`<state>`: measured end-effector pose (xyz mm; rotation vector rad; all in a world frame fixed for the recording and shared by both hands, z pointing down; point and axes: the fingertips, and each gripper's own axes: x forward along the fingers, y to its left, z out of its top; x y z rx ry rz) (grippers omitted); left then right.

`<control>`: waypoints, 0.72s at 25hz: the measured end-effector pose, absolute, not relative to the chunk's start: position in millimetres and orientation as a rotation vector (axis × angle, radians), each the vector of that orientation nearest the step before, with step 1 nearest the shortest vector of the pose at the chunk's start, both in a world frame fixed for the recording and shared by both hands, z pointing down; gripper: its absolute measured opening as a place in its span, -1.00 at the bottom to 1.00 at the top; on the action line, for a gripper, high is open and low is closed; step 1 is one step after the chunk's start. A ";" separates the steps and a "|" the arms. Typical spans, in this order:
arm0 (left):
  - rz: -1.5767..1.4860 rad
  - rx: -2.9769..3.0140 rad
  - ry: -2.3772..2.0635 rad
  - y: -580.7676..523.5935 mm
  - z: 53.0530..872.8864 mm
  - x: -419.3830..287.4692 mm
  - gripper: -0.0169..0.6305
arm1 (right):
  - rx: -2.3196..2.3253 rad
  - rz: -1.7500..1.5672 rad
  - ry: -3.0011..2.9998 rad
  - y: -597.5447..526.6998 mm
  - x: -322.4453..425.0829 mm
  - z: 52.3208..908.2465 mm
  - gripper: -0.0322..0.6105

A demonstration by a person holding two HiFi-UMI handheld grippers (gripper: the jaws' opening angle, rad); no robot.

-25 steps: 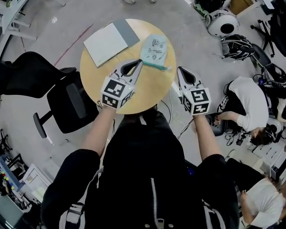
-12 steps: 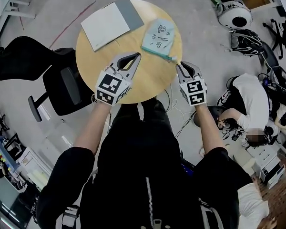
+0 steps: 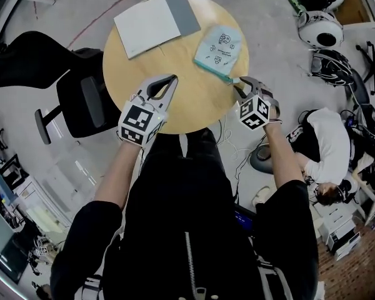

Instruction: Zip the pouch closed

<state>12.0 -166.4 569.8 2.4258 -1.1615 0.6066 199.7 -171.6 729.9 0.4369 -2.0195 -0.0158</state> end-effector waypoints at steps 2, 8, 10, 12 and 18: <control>0.607 2.403 -1.179 -164.1 574.1 5.4 -0.95 | 0.373 -0.056 -1.996 -173.3 197.1 739.2 -0.46; 0.605 2.360 -1.213 -164.2 582.0 -8.9 -0.95 | 0.312 -0.034 -1.950 -176.8 195.8 763.4 -0.48; 0.601 2.355 -1.220 -166.9 581.5 -12.8 -0.95 | 0.308 -0.017 -1.956 -176.4 193.9 764.4 -0.52; 0.599 2.354 -1.220 -169.9 581.2 -14.6 -0.95 | 0.305 -0.005 -1.963 -175.2 192.0 764.5 -0.61; 0.604 2.372 -1.188 -171.3 582.6 -4.0 -0.95 | 0.297 0.024 -1.997 -166.0 183.4 760.9 -0.69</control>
